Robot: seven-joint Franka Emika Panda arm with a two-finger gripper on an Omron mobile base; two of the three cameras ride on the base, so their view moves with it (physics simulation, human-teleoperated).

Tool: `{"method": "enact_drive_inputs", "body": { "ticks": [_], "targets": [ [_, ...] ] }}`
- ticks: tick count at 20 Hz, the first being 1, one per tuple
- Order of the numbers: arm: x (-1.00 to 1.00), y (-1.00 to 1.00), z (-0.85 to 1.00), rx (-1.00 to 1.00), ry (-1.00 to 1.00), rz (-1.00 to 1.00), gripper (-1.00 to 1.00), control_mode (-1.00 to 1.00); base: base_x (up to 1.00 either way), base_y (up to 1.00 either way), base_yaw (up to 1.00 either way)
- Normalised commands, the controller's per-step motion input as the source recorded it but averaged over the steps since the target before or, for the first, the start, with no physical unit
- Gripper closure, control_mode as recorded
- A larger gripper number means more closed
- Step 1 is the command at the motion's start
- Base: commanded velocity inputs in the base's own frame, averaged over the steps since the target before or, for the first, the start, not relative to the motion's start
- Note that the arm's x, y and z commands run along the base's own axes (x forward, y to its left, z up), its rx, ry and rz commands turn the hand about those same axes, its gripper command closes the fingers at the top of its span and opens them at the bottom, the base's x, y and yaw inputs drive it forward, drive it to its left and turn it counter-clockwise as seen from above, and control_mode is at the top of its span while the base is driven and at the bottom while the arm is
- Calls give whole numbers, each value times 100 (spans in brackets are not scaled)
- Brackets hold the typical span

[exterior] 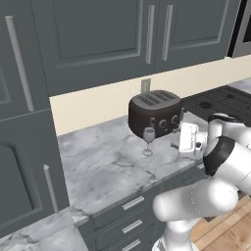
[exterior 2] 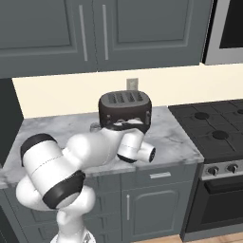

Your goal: Retrieve the wine glasses from the counter and place one next to each plate.

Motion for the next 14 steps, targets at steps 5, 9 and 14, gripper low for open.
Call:
{"method": "enact_drive_inputs", "body": {
  "ticks": [5, 9, 14],
  "targets": [
    [46, 0, -31, -6, 7, -11, -100, -100, 0, 0, 0],
    [0, 4, -25, -2, 0, -5, -100, -100, 0, 0, 0],
    [0, 2, -27, 0, 0, -4, -100, -100, 0, 0, 0]
  ]
}}
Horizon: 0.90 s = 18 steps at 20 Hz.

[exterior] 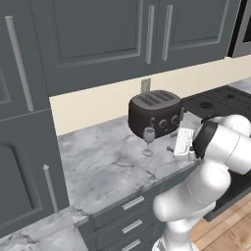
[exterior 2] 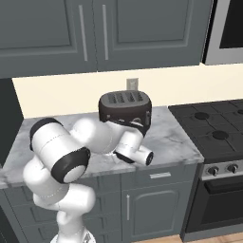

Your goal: Retrieve the wine glasses from the counter and place one next to each plate.

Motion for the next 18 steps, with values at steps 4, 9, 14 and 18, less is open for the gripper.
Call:
{"method": "enact_drive_inputs", "body": {
  "ticks": [4, 9, 14, 18],
  "targets": [
    [0, 6, -14, 0, 0, -1, -100, -100, 0, 0, 0],
    [5, 21, -1, 0, 0, 0, -100, -100, 0, 0, 0],
    [3, 38, 0, -3, 1, 0, -100, -100, 0, 0, 0],
    [3, 37, -7, -1, 8, 0, -100, -100, 0, 0, 0]
  ]
}}
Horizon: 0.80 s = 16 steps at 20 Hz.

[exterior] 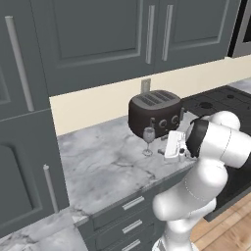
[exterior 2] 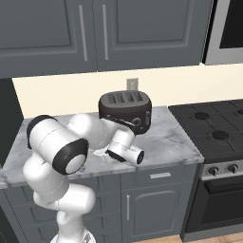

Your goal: Retrieve the wine glasses from the counter and place one next to each plate.

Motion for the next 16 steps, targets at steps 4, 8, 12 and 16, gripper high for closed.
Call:
{"method": "enact_drive_inputs", "body": {
  "ticks": [4, 8, 12, 16],
  "targets": [
    [9, 20, -5, 0, 15, 0, -100, -100, 0, 0, 0],
    [8, 0, 0, 0, 11, -3, -100, -100, 0, 0, 0],
    [0, 0, 0, 0, 2, -12, -100, -100, 0, 0, 0],
    [4, 0, 0, 0, 1, -12, -100, -100, 0, 0, 0]
  ]
}}
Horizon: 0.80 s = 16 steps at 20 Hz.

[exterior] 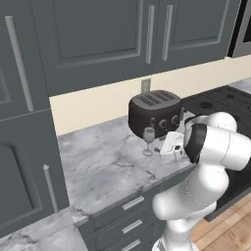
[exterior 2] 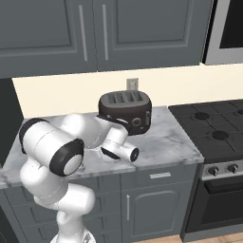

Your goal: Retrieve the wine glasses from the counter and place one next to each plate.

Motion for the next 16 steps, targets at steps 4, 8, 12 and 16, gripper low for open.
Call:
{"method": "enact_drive_inputs", "body": {
  "ticks": [4, 8, 12, 16],
  "targets": [
    [14, 0, -5, 5, 6, -1, -100, -100, 0, 0, 0],
    [24, 2, -11, 9, 8, 0, -100, -100, 0, 0, 0],
    [23, 0, -12, 8, 6, 0, -100, -100, 0, 0, 0],
    [19, 2, -14, 6, 4, 0, -100, -100, 0, 0, 0]
  ]
}}
